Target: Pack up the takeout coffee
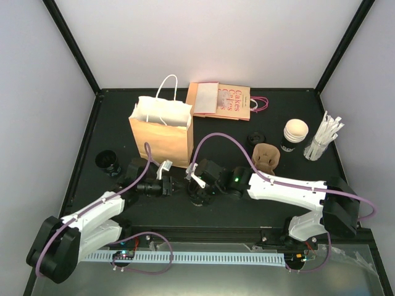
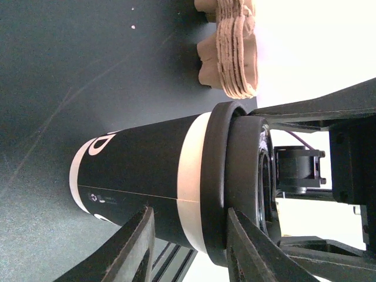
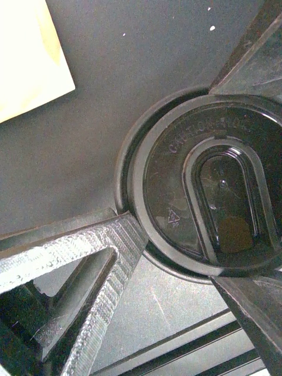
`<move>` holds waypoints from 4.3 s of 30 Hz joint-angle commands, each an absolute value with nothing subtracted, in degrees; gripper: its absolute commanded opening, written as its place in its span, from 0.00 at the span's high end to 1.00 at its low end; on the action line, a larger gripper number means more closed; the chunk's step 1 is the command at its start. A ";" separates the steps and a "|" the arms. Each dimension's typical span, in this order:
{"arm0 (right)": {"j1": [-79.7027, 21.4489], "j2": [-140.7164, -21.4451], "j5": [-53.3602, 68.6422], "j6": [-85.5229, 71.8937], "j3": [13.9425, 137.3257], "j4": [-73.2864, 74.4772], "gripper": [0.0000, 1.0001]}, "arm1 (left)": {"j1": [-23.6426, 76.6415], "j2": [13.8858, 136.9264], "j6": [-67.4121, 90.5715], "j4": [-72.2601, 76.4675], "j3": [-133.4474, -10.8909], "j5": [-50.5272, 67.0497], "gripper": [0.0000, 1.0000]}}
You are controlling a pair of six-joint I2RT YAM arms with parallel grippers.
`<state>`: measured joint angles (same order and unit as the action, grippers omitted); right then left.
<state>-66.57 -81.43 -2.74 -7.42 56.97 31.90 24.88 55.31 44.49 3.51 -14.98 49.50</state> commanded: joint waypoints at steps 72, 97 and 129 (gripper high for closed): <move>-67.04 -88.95 3.13 -5.47 56.60 40.61 0.28 | 30.31 68.27 40.42 -1.77 -18.93 37.73 0.55; -61.00 -72.84 -11.18 -11.25 67.98 50.11 0.29 | 28.95 42.79 23.53 -49.02 -60.44 8.58 0.50; -55.64 -97.17 -18.75 5.35 113.97 37.30 0.35 | 3.54 68.58 14.22 -42.32 -80.97 5.78 0.36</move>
